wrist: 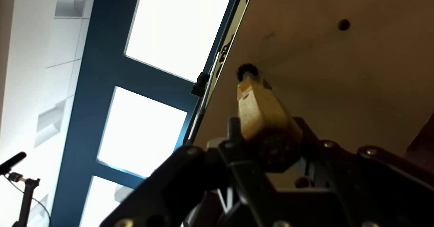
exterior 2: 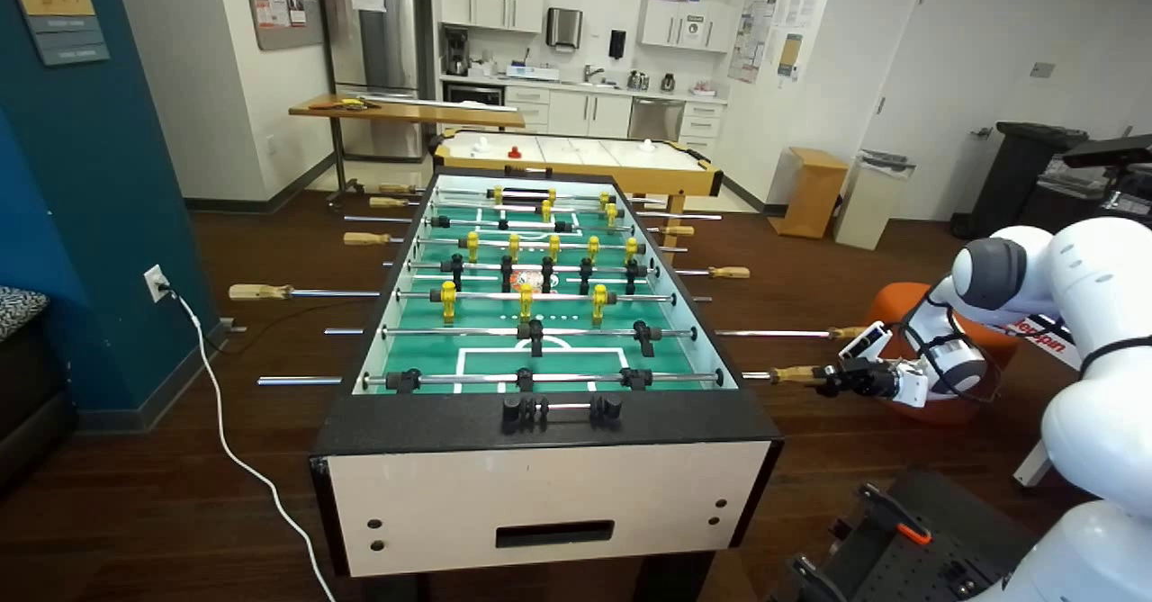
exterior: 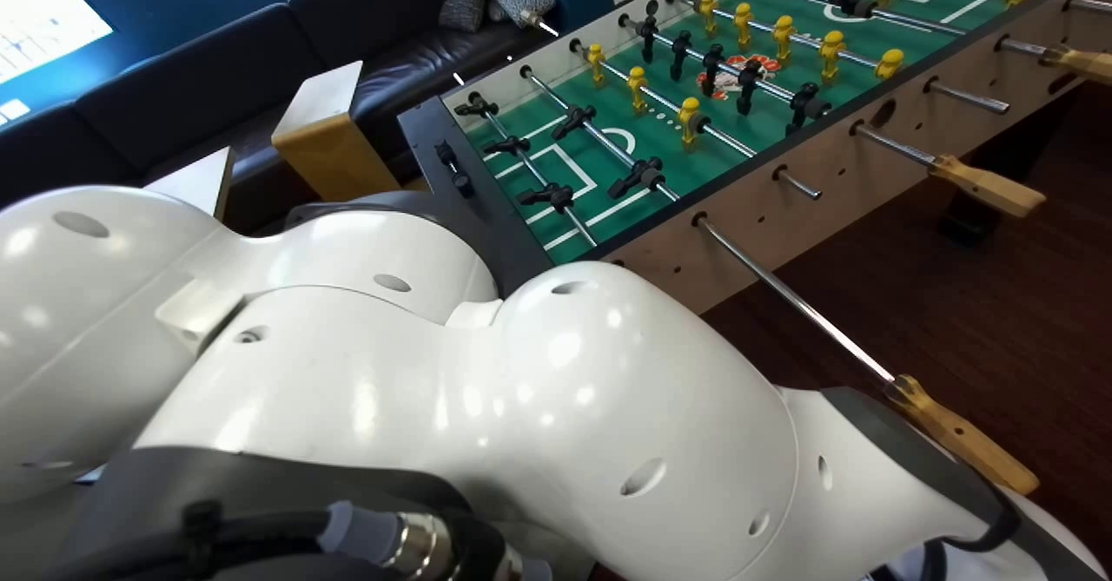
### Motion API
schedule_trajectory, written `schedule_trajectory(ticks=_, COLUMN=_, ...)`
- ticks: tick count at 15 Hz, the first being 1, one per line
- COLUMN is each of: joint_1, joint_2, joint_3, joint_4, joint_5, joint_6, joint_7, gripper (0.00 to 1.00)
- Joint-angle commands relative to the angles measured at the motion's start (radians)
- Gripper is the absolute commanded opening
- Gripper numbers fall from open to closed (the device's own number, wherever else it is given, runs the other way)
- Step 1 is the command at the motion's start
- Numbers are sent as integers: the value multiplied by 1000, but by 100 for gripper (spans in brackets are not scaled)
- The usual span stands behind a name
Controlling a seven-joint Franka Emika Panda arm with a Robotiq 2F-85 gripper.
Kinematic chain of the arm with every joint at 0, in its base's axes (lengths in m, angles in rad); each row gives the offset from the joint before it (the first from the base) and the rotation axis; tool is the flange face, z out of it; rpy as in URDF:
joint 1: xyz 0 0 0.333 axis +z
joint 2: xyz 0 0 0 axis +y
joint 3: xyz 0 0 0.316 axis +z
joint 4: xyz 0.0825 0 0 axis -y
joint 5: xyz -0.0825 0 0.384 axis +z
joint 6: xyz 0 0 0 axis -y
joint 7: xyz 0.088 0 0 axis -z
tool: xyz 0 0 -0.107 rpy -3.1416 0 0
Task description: Twist the first handle to the right
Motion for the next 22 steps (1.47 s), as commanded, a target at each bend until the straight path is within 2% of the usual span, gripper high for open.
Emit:
schedule_trajectory(ticks=1, joint_1=1, joint_2=-22, joint_3=-5, joint_4=-18, joint_5=-15, joint_6=-109, joint_7=136, gripper=15)
schedule_trajectory(ticks=12, joint_1=28, joint_2=-65, joint_3=-6, joint_4=-93, joint_5=-32, joint_6=-108, joint_7=452, gripper=15)
schedule_trajectory(ticks=13, joint_1=22, joint_2=-7, joint_3=-16, joint_4=-7, joint_5=2, joint_6=-10, joint_7=418, gripper=15)
schedule_trajectory(ticks=14, joint_1=23, joint_2=-7, joint_3=-17, joint_4=-7, joint_5=5, joint_6=-6, joint_7=425, gripper=40)
schedule_trajectory(ticks=18, joint_1=23, joint_2=-7, joint_3=-18, joint_4=-7, joint_5=5, joint_6=-6, joint_7=425, gripper=40)
schedule_trajectory(ticks=19, joint_1=24, joint_2=-7, joint_3=-18, joint_4=-7, joint_5=5, joint_6=-6, joint_7=425, gripper=15)
schedule_trajectory(ticks=22, joint_1=28, joint_2=-21, joint_3=-20, joint_4=-24, joint_5=4, joint_6=-23, joint_7=494, gripper=15)
